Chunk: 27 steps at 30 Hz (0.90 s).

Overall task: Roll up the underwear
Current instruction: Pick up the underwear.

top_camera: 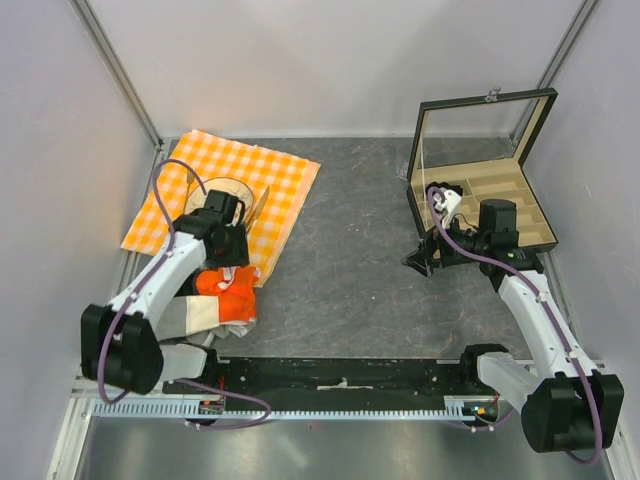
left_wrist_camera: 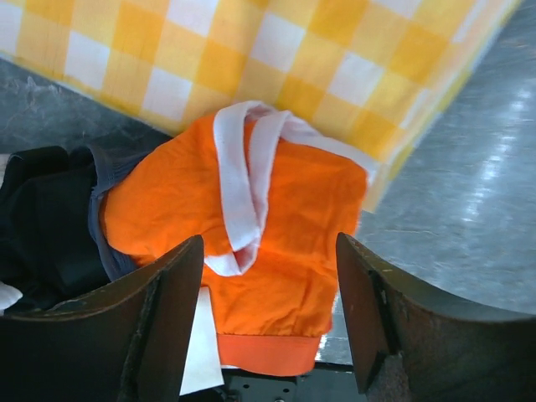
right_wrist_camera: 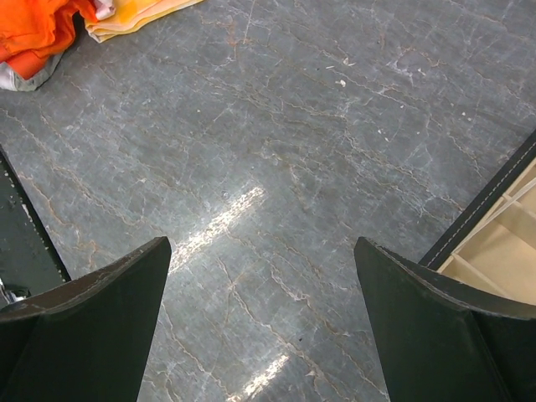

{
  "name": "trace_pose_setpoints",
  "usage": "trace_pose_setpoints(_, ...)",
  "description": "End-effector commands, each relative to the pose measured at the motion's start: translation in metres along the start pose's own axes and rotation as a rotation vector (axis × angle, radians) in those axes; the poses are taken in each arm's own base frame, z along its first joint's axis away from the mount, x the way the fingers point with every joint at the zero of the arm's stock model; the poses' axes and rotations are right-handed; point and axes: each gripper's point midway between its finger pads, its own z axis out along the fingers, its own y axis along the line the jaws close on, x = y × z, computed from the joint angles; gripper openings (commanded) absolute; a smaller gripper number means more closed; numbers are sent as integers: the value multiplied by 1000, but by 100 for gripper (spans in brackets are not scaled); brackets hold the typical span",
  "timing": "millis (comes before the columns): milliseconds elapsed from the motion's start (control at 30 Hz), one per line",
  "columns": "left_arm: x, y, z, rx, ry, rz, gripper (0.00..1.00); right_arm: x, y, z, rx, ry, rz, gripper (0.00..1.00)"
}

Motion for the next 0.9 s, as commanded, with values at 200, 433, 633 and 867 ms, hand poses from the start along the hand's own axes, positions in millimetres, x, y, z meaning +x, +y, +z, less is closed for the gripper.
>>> trace_pose_setpoints(200, 18, 29, 36, -232, 123, -9, 59, -16, 4, -1, -8, -14, -67, 98)
trace_pose_setpoints(433, 21, 27, 42, -223, 148, -6, 23, -15, 4, -2, -1, -12, -75, 98)
trace_pose_setpoints(633, 2, 23, 9, -164, 36, -41, 2, -14, 4, -2, 1, -8, -77, 98)
trace_pose_setpoints(867, -41, 25, -69, -91, -201, -89, 2, -13, 2, -1, 4, -3, -76, 98)
